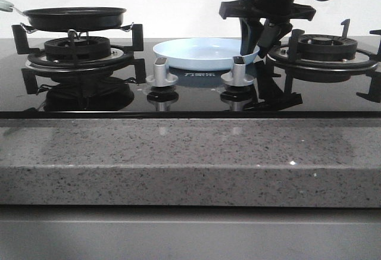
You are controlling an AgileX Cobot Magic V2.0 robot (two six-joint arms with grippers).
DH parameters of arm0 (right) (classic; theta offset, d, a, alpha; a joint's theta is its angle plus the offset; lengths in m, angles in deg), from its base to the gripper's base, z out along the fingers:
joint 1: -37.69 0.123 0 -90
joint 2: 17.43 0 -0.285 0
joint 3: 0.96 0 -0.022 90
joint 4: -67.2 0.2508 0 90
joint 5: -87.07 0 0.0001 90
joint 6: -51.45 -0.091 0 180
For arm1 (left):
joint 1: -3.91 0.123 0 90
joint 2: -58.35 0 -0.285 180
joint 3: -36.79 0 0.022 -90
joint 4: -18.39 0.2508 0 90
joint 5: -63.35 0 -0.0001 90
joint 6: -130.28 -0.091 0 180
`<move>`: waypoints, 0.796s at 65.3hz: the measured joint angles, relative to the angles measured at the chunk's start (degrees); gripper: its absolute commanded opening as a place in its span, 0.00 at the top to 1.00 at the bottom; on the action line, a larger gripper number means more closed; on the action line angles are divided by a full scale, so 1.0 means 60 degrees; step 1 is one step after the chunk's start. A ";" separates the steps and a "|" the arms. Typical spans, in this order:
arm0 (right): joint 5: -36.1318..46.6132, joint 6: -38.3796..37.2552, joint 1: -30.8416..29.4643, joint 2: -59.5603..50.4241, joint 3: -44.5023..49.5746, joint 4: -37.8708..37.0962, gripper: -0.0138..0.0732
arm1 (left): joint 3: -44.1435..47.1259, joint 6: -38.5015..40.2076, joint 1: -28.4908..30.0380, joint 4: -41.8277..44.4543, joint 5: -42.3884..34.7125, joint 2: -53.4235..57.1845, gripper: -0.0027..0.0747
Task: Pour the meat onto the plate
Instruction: 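Move the right gripper down to the rim of the light blue plate, then grasp the plate rim with the right gripper and lift it toward the pan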
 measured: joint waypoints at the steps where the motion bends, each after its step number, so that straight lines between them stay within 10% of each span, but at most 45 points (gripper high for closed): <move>1: -0.0009 0.0000 0.0000 0.0000 0.0000 0.0000 0.58 | 0.0000 0.0000 0.0000 0.0000 0.0000 0.0000 0.23; 20: -0.0093 -0.0017 0.0000 0.0021 -0.0078 0.0262 0.89 | 0.0000 0.0000 0.0000 0.0000 0.0000 0.0000 0.23; 52: 0.0013 -0.0077 -0.0084 -0.0019 -0.0317 0.1225 0.91 | 0.0000 0.0000 0.0000 0.0000 0.0000 0.0000 0.23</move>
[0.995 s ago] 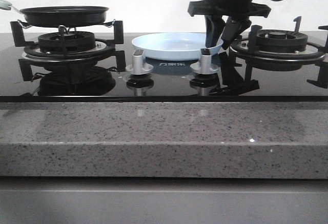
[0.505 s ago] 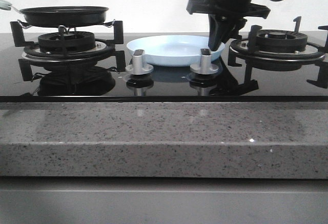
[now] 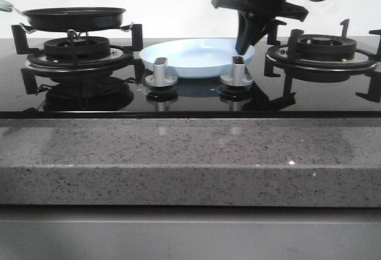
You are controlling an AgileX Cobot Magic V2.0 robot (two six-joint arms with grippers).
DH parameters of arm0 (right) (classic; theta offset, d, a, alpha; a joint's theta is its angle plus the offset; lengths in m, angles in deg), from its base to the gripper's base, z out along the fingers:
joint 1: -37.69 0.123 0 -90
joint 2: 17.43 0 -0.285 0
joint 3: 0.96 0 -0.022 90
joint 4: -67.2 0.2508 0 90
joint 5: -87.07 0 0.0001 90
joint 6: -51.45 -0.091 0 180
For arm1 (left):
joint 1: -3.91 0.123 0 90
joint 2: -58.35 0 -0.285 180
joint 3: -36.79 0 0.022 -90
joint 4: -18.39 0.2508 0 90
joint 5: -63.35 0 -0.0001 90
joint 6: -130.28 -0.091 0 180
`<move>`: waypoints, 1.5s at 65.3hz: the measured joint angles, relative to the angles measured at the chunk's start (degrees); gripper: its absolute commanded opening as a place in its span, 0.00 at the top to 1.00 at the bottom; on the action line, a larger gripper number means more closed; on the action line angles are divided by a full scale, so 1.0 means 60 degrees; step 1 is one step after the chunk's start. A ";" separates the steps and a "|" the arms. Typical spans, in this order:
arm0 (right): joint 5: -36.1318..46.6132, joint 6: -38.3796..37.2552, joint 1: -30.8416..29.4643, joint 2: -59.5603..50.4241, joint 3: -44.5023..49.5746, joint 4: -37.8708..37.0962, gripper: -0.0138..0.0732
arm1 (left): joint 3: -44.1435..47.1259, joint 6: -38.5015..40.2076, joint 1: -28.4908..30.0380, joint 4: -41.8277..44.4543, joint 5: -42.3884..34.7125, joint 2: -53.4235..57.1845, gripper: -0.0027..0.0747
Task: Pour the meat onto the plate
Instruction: 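Grasp the plate rim with the right gripper and lift it toward the pan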
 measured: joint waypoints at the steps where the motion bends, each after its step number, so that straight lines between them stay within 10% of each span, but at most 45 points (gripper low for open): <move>1: 0.0017 -0.0028 0.0000 -0.0024 -0.0031 0.0026 0.91 | 0.0000 0.0000 0.0000 0.0000 0.0000 0.0000 0.23; 24: -0.0345 -0.0307 -0.0193 -0.1406 0.0262 0.0806 0.91 | 0.0000 0.0000 0.0000 0.0000 0.0000 0.0000 0.23; 68: 0.3000 0.0886 -0.0088 -0.6585 0.8394 0.1712 0.91 | 0.0000 0.0000 0.0000 0.0000 0.0000 0.0000 0.23; 98: 0.4215 0.1152 0.0424 -0.6795 0.9642 0.1676 0.91 | 0.0000 0.0000 0.0000 0.0000 0.0000 0.0000 0.23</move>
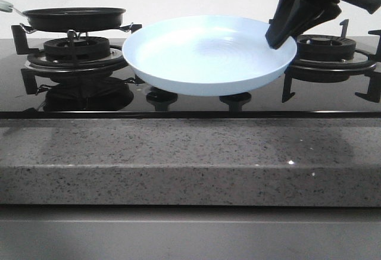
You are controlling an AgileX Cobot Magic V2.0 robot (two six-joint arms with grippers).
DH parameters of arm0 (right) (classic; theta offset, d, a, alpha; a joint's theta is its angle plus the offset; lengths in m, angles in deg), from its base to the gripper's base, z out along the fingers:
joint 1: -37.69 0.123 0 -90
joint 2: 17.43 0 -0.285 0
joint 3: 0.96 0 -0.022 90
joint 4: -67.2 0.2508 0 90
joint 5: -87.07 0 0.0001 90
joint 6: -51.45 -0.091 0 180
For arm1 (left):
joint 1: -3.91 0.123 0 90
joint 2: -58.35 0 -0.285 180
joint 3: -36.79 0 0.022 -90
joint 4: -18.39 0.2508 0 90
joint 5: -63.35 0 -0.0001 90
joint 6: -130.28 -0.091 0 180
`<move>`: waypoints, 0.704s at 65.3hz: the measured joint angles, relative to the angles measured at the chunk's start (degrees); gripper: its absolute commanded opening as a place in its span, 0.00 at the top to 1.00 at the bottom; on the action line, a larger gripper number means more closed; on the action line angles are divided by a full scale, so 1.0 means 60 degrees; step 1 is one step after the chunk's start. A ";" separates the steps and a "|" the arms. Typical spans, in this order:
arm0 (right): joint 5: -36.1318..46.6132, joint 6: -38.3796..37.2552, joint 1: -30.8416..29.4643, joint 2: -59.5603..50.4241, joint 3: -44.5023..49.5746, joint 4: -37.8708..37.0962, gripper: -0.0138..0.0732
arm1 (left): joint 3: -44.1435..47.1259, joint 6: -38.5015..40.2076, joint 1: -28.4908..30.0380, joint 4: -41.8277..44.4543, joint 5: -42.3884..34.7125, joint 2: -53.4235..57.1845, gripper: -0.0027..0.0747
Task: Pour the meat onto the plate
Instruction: 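Grasp the plate rim with the right gripper and lift it toward the pan, then reach the left gripper to the pan's mint-green handle and grasp it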
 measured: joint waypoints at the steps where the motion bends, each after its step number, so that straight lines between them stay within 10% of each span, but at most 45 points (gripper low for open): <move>1: 0.0018 0.0000 0.0000 0.0000 0.0000 0.0000 0.91 | 0.0000 0.0000 0.0000 0.0000 0.0000 0.0000 0.23; 46: 0.0477 0.0000 0.0000 0.0391 0.0013 0.0073 0.91 | 0.0000 0.0000 0.0000 -0.0043 0.0000 0.0000 0.23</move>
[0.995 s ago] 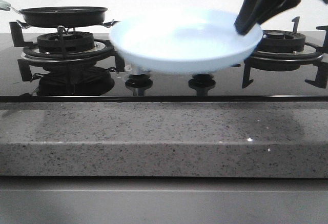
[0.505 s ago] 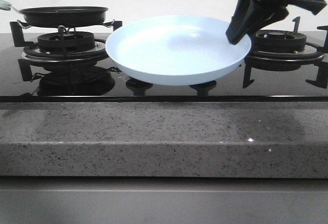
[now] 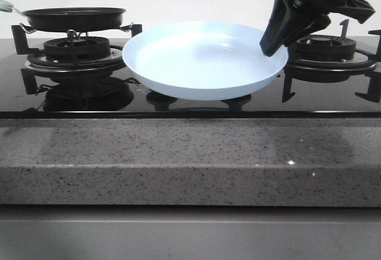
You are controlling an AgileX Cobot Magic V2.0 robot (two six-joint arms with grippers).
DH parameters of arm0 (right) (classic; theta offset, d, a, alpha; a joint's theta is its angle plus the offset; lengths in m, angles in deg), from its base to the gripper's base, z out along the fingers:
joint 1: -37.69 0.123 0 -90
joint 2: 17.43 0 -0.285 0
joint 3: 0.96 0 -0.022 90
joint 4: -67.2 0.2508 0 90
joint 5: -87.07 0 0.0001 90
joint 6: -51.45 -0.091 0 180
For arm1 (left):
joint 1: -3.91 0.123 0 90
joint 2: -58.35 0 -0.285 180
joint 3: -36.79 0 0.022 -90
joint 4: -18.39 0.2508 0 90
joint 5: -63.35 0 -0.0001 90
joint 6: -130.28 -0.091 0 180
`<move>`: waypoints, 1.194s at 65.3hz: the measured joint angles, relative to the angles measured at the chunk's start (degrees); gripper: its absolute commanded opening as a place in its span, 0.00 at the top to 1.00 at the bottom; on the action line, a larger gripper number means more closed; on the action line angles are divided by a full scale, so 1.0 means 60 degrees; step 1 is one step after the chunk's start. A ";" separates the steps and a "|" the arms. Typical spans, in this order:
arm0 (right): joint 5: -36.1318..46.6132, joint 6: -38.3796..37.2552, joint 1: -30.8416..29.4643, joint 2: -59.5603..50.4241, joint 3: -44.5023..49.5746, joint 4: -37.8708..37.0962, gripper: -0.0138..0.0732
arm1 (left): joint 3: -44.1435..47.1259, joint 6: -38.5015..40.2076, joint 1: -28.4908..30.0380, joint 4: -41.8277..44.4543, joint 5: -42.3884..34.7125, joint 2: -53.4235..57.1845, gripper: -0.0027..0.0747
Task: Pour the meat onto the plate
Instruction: 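Reach the left gripper to the pan's mint-green handle and grasp it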
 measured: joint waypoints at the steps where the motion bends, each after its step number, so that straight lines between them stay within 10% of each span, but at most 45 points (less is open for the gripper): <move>1: 0.0000 0.0000 0.0000 0.0000 0.0000 0.0000 0.91 | 0.0000 0.0000 0.0000 -0.0017 0.0000 0.0000 0.23; 39: 0.0000 0.0000 0.0000 0.0000 0.0000 0.0004 0.91 | -0.0100 -0.0059 0.0000 -0.0681 -0.0072 -0.0258 0.23; 78: 0.0000 0.0000 0.0000 0.0000 0.0000 0.0020 0.91 | -0.2769 -0.0695 0.0709 -0.0491 0.2561 -0.4487 0.23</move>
